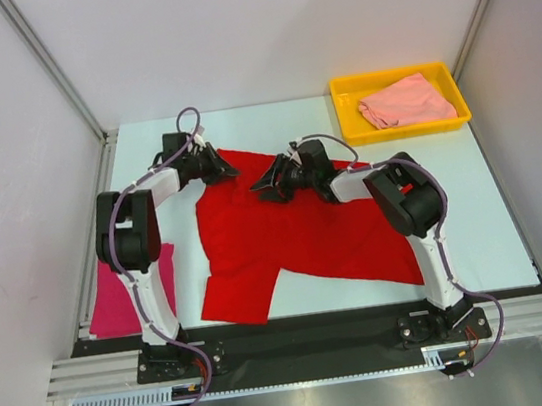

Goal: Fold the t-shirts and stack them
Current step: Fold the tshirt

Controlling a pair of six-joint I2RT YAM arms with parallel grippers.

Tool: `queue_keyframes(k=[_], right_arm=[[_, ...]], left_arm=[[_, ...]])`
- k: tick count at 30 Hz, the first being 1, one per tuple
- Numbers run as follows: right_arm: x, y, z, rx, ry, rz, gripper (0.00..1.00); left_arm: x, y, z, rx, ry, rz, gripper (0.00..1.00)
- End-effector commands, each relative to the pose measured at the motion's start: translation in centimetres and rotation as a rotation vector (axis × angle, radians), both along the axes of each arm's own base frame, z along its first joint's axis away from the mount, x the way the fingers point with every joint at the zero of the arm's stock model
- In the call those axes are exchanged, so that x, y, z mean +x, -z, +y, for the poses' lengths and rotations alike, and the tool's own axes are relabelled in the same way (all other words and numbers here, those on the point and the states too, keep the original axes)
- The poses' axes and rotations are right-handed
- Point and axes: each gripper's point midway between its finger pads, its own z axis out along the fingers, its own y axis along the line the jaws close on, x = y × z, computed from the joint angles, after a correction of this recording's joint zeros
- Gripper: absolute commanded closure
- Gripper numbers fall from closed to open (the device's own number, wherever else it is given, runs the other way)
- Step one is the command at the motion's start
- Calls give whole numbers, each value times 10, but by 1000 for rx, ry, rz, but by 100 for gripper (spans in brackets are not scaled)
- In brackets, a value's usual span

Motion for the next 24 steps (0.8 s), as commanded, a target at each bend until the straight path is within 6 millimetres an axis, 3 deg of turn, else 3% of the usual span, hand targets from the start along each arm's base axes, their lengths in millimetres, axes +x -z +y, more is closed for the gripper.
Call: queue_keyframes(k=[1,4,8,14,24], right_arm=[[22,-17,4,29,57,-70,53],[23,-13,7,26,48,-61,59],[24,-12,13,19,45,-68,60],[29,-5,25,10,52,-63,59],[44,16,47,-49,97,-58,52]], left_arm=[[40,-48,3,-87,-20,-191,99],[52,-57,5,-120,-42,-223,99],[66,-63,5,-129,-47,-244,99],[79,-50,2,-136,-38,-233,99],[79,-37,-1,-142,-25,-214,97]])
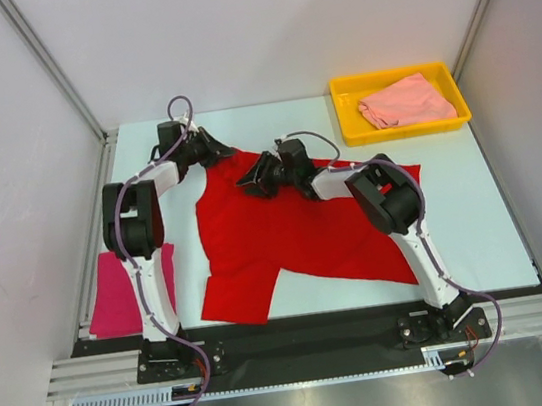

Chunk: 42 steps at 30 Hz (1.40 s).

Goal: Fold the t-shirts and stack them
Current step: Fold the tshirt

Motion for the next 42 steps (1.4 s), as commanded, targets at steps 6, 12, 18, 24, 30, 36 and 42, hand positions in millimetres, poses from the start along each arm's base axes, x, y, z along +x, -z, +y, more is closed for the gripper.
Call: queue_keyframes(k=[6,12,18,24,30,36,42], right_arm=[[14,13,17,-23,69,6,54],[23,21,15,-34,129,33,53],[30,29,16,-24,161,61,55],[38,31,14,-35,220,86,60],[39,35,14,-62,222,110,83],[36,32,9,-80,178,95,100],[16,2,-4,-94,51,133,100]], left_arm=[[14,-24,-4,-28,26,-79,97],[14,-27,-5,-39,27,-81,97],[11,-28,-5,-48,31,-80,97],[5,-24,-6,-52,32,-71,97],[1,-19,-5,-40,33,-64,97],[-6,-13,0,16,37,-44,97],[-20,-22,6,62,48,-34,98]])
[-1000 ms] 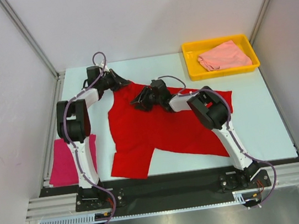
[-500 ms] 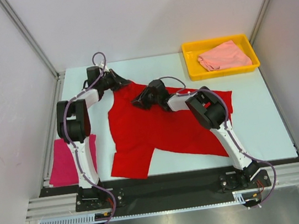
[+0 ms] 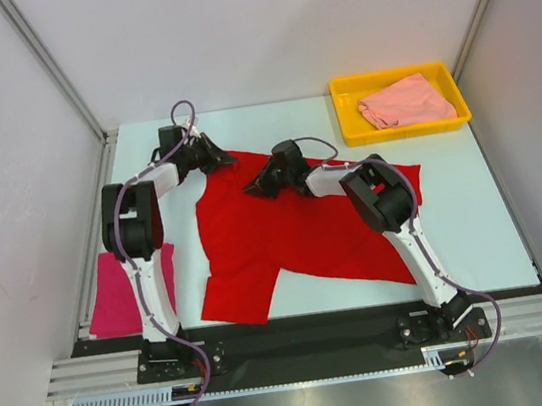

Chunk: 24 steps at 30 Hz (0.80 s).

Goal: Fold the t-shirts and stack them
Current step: Fold the tshirt

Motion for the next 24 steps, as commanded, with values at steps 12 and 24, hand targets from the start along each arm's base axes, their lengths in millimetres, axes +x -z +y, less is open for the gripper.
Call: queue_keyframes(k=[12,24], right_arm=[[-76,-51,-67,-146,-559,89,100],[-121,-60,-63,-136,-730,116,100]], left_arm=[[-74,-30,27,167,-11,57,100],[-129,-18,56,275,-34,131,99]])
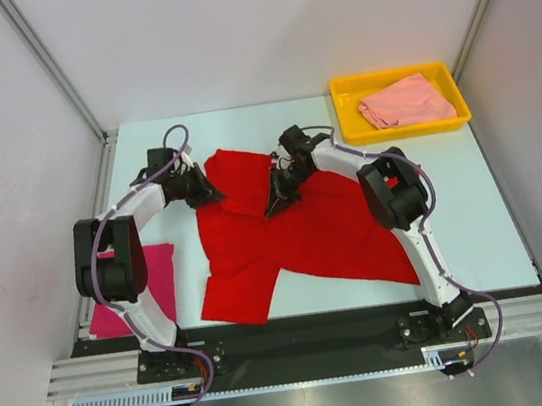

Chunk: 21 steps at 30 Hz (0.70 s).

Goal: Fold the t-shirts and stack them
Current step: Fold the tshirt

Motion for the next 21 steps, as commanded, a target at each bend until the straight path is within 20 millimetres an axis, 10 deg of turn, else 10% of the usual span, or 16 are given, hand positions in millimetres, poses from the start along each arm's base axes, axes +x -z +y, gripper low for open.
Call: queue_keyframes(k=[1,16,21], right_arm=[[-15,-31,4,45,-55,-9,100],[-32,-14,6,25,-43,23,90],[-13,-24,-12,-25,-17,-41,60]], left_arm=[[-8,-8,19,53,-17,-34,99],[-30,19,24,51,-23,44,96],[-38,14,38,121,-66,16,62]])
